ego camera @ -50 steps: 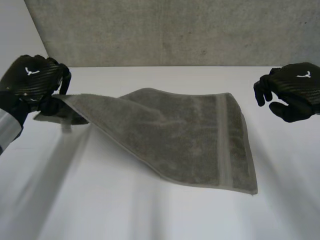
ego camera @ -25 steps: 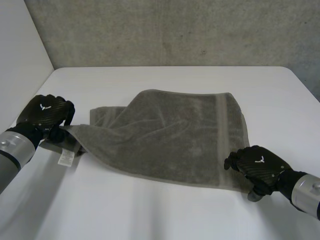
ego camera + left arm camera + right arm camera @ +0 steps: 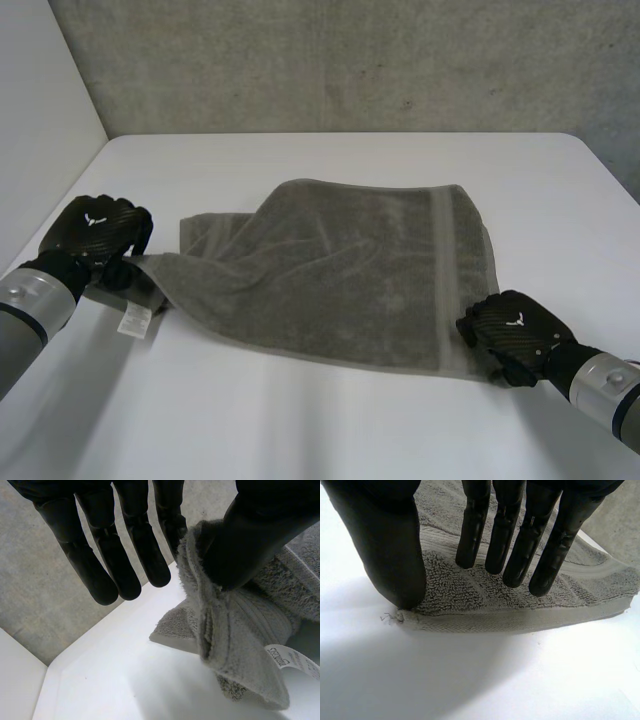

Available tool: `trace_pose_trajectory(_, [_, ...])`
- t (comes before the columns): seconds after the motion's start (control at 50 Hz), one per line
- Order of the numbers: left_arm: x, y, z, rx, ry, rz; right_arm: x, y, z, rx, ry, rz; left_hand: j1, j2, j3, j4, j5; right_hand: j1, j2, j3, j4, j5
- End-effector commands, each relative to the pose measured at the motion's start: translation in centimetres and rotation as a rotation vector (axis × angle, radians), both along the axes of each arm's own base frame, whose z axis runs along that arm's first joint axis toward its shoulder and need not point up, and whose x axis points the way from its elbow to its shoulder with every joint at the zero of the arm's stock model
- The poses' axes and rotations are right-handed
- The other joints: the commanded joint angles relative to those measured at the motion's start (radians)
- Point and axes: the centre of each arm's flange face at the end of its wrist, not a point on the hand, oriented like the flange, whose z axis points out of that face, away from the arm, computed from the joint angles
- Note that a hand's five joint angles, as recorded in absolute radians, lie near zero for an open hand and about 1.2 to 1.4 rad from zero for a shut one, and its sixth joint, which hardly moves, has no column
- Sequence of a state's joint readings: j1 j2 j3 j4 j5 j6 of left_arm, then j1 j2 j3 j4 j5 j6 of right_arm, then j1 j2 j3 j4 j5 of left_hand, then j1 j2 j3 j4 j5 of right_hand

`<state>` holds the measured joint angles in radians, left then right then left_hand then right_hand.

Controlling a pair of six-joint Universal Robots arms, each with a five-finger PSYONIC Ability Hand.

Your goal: Fold the towel.

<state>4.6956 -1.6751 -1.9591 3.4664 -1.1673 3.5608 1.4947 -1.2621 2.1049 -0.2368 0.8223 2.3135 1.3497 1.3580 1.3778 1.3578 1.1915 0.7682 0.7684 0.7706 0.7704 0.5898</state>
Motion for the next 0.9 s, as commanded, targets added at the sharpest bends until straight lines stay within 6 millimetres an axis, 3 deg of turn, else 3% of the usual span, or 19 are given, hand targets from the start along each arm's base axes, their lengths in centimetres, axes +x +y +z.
trace_pose_trajectory(0.02, [0.0,0.0,0.0,0.001,0.0,0.0,0.1,0.1,-0.5,0.013,0.0,0.004,0.047,0.038,0.018,0.038,0.03,0.013,0.012,0.01,0.01,0.016])
trace_pose_trajectory(0.22, [0.0,0.0,-0.1,0.003,0.0,0.002,0.1,0.0,-0.7,0.017,0.0,0.005,0.047,0.038,0.018,0.038,0.03,0.024,0.024,0.022,0.022,0.028])
trace_pose_trajectory(0.26, [0.0,0.0,-0.1,0.003,0.0,0.002,0.1,-0.1,-0.7,0.017,0.0,0.005,0.047,0.038,0.018,0.038,0.03,0.145,0.145,0.142,0.143,0.149])
trace_pose_trajectory(0.3, [0.0,0.0,-0.1,0.004,0.0,0.002,0.0,-0.4,-0.7,0.015,-0.001,0.0,0.047,0.038,0.018,0.038,0.03,0.625,0.625,0.623,0.623,0.629])
trace_pose_trajectory(0.64, [-0.1,0.3,-0.2,0.01,0.002,-0.001,-0.1,-0.9,0.7,0.018,-0.063,-0.036,0.047,0.038,0.018,0.038,0.03,0.628,0.628,0.626,0.626,0.632])
trace_pose_trajectory(0.76, [-0.2,0.8,-0.1,0.015,-0.003,-0.008,-1.3,-2.5,3.9,-0.012,-0.094,-0.106,0.047,0.038,0.018,0.038,0.03,0.628,0.628,0.626,0.626,0.632])
trace_pose_trajectory(0.9, [-0.1,2.2,0.2,0.033,-0.014,-0.01,-3.5,-2.7,8.8,0.146,-0.141,-0.161,0.047,0.038,0.018,0.038,0.03,0.628,0.628,0.626,0.626,0.632])
